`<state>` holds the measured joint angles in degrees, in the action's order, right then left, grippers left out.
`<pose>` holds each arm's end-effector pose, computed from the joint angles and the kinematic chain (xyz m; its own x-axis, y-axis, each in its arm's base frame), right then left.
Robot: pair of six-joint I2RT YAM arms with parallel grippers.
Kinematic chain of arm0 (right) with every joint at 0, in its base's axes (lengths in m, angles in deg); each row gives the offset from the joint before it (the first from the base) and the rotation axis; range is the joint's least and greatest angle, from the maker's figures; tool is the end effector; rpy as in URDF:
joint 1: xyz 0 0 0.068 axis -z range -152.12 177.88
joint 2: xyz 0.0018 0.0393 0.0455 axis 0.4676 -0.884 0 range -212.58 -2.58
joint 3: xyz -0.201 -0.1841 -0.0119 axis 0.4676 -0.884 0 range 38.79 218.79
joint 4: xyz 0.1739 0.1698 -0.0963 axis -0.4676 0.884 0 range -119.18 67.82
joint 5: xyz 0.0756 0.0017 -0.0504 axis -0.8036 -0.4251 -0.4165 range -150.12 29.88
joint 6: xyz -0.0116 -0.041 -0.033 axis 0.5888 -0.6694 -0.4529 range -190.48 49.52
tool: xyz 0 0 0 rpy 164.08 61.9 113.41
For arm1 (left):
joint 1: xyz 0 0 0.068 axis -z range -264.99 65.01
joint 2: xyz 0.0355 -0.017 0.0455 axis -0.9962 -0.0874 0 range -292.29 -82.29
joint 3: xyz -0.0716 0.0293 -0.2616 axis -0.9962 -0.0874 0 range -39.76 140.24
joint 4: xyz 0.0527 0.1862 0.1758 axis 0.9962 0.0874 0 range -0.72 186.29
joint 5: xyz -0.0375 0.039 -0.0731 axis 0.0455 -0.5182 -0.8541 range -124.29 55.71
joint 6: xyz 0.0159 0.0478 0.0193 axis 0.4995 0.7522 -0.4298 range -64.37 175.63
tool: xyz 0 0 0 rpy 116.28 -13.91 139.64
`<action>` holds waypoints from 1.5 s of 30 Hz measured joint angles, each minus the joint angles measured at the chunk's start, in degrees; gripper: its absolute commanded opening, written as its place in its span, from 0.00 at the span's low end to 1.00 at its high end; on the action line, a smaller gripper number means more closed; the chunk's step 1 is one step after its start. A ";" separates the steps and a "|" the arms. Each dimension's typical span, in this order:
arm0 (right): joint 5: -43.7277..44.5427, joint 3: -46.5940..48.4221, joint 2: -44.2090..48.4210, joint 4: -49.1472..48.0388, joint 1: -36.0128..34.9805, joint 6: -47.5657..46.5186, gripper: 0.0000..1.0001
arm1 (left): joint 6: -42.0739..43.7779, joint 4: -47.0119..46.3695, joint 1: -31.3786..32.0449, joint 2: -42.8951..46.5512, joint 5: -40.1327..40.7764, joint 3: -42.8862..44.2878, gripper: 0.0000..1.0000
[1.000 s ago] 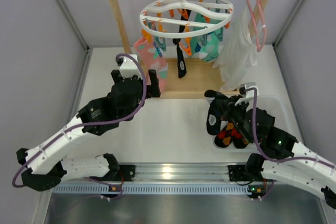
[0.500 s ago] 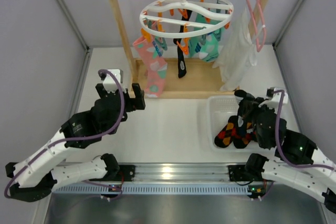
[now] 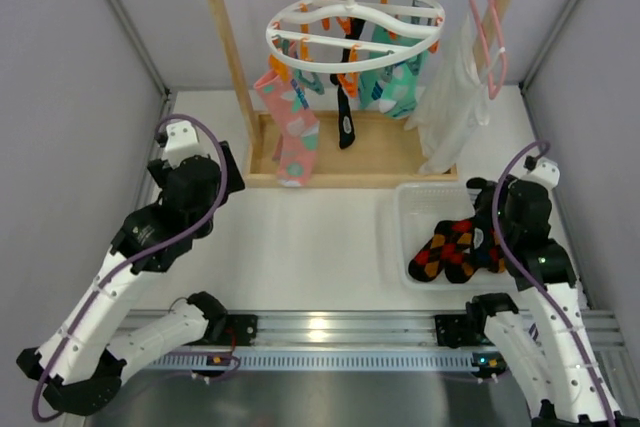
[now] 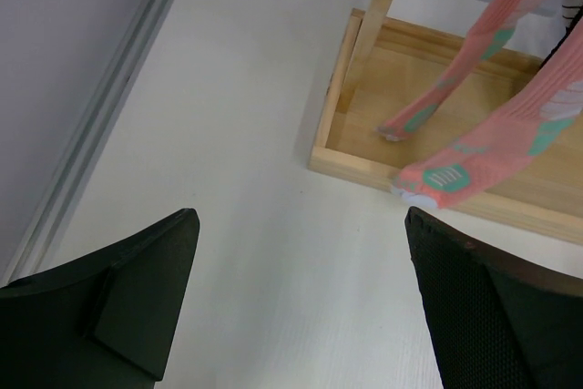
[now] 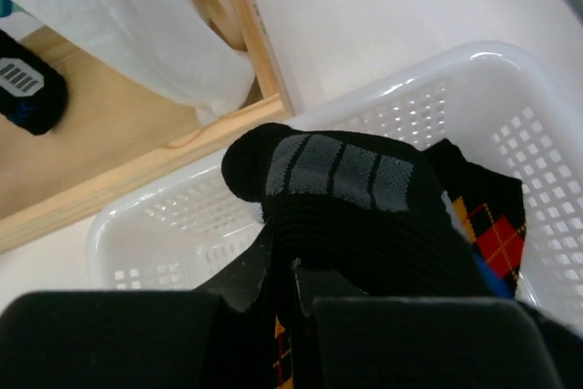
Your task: Remove the socks clipped to the hanger
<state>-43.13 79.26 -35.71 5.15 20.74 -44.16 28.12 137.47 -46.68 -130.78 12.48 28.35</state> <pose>0.1307 0.0060 0.2996 -0.3417 0.3846 -0.8575 0.3248 0.9045 0.2763 0.1276 -0.0678 0.4029 -0.2969 -0.1685 -0.9399 -0.2420 0.9654 -0.0967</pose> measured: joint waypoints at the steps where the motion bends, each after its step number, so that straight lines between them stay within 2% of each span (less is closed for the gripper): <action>1: -1.79 -0.44 0.11 -0.94 0.94 -0.17 0.01 | -0.04 0.04 -0.79 0.44 -0.57 -0.15 0.98; 3: -4.52 -2.16 0.39 -2.64 1.97 0.07 0.53 | -0.04 -0.04 -2.64 1.60 -1.95 -1.14 0.98; 4: -5.40 -3.10 0.50 -2.93 2.21 0.17 0.75 | -0.04 0.04 -3.13 1.97 -2.43 -1.70 0.98; 7: -7.54 -4.79 0.96 -2.95 2.34 -0.11 0.98 | 0.24 0.20 -4.09 3.17 -4.04 -3.91 0.98; 11: -8.11 -4.22 2.84 -2.03 2.40 -1.42 0.99 | 2.08 0.31 -4.15 4.70 -8.26 -6.01 0.98; 15: -9.25 0.24 4.35 -0.46 2.43 -3.39 0.99 | 3.37 0.35 -4.15 8.13 -8.98 -8.68 0.98; 19: -19.26 2.43 4.57 -4.57 2.49 -4.17 1.00 | 3.23 -0.22 -4.15 10.86 -9.79 -11.74 0.98; 22: -29.40 2.32 0.44 -9.51 1.51 -3.04 0.99 | 3.21 -0.72 -4.70 10.54 -11.58 -13.44 0.98; 25: -30.14 2.29 -5.20 -15.04 -6.23 -2.62 0.99 | 3.19 -1.05 -6.29 9.60 -12.87 -14.10 0.98; 27: -28.15 2.51 -10.05 -19.06 -16.59 -4.02 0.99 | 3.19 -1.36 -7.04 9.35 -13.38 -14.29 0.98; 30: -27.12 4.31 -18.36 -24.92 -27.91 -6.23 0.99 | 3.19 -1.51 -7.54 9.46 -14.12 -14.43 0.98; 35: -22.14 6.97 -31.52 -37.77 -34.25 -6.86 0.99 | 3.17 -1.86 -7.58 11.02 -14.64 -15.26 0.98; 41: -4.39 15.30 -46.86 -48.33 -46.93 -9.99 0.99 | 3.15 -1.99 -7.69 11.91 -14.67 -15.32 0.98; 45: 9.79 26.40 -57.92 -49.59 -53.35 -12.96 1.00 | 3.15 -2.03 -7.76 11.96 -14.86 -15.32 0.98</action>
<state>-33.33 105.66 -93.63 -44.45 -32.61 -57.12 31.27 135.44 -54.44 -118.83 -2.39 13.03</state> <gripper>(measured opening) 0.993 0.984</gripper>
